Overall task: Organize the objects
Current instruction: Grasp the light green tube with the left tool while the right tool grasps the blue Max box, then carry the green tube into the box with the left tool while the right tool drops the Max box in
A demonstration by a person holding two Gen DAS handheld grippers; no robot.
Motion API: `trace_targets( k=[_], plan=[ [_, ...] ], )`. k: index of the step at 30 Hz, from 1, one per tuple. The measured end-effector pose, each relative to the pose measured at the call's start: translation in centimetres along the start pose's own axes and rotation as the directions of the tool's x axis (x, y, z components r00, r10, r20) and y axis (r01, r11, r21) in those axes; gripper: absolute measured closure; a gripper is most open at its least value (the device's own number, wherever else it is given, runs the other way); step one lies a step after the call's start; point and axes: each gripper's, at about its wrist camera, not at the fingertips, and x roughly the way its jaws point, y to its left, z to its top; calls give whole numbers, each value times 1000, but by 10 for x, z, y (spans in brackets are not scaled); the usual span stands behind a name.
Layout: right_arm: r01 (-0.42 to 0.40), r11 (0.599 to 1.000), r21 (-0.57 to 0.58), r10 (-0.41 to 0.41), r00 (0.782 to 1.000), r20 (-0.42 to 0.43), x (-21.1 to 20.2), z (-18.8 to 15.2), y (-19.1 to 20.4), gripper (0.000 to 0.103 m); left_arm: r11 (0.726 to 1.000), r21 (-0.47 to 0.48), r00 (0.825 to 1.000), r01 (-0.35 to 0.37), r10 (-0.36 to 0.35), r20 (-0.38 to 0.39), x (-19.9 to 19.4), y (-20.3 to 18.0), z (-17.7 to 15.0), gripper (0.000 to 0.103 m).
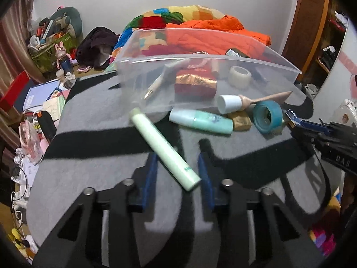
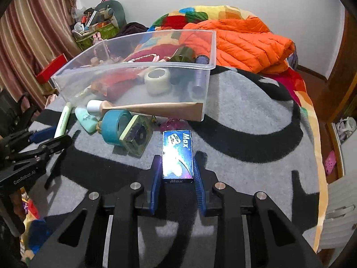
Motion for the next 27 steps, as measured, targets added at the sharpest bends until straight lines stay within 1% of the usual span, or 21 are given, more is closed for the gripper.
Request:
trace_targets(
  k=[2,5,8,11,14,15,17,19,21,22,25,27],
  plan=[
    [-2,1000,1,2,1000,5,-4,-2,0,78,1000,-2,1000,7,-7,2,-6,6,-7,79],
    [-4,1000,2,4,1000,11,-11,-7,0,78,1000,-8,1000,21,-21,7,-15,13,-16,88],
    [-10,1000,13,10,1000,22,-18,-9,-1,78,999,-22,999,43,-43,10,-23,18,-24,88],
    [-25,999,30,23,999,47,-28,-9,-2,78,999,-15,999,40,-40,11,-29,19,-30,88],
    [-35,999,32,32,997,64,-35,-6,0,78,998,-19,998,55,-55,-11,-28,21,-27,88],
    [-35,999,29,32,997,70,-38,-5,1,78,998,-24,998,62,-62,-16,-27,23,-25,87],
    [-36,999,24,34,996,80,-41,-3,3,78,997,-22,997,72,-73,-24,-23,24,-19,80],
    [-36,999,22,34,995,91,-44,1,5,78,998,-3,998,65,-65,-23,-17,21,-14,76],
    [-44,999,24,42,994,104,-47,6,5,78,999,23,999,44,-43,-13,-11,17,-9,76],
    [-49,999,24,46,993,110,-49,8,6,78,999,36,999,37,-36,-5,-8,15,-7,76],
    [-53,998,22,50,990,133,-52,19,9,78,998,56,1000,26,-27,8,-2,13,-1,88],
    [-52,999,15,49,987,151,-54,27,11,78,998,51,999,36,-36,10,-2,14,2,88]
  ],
)
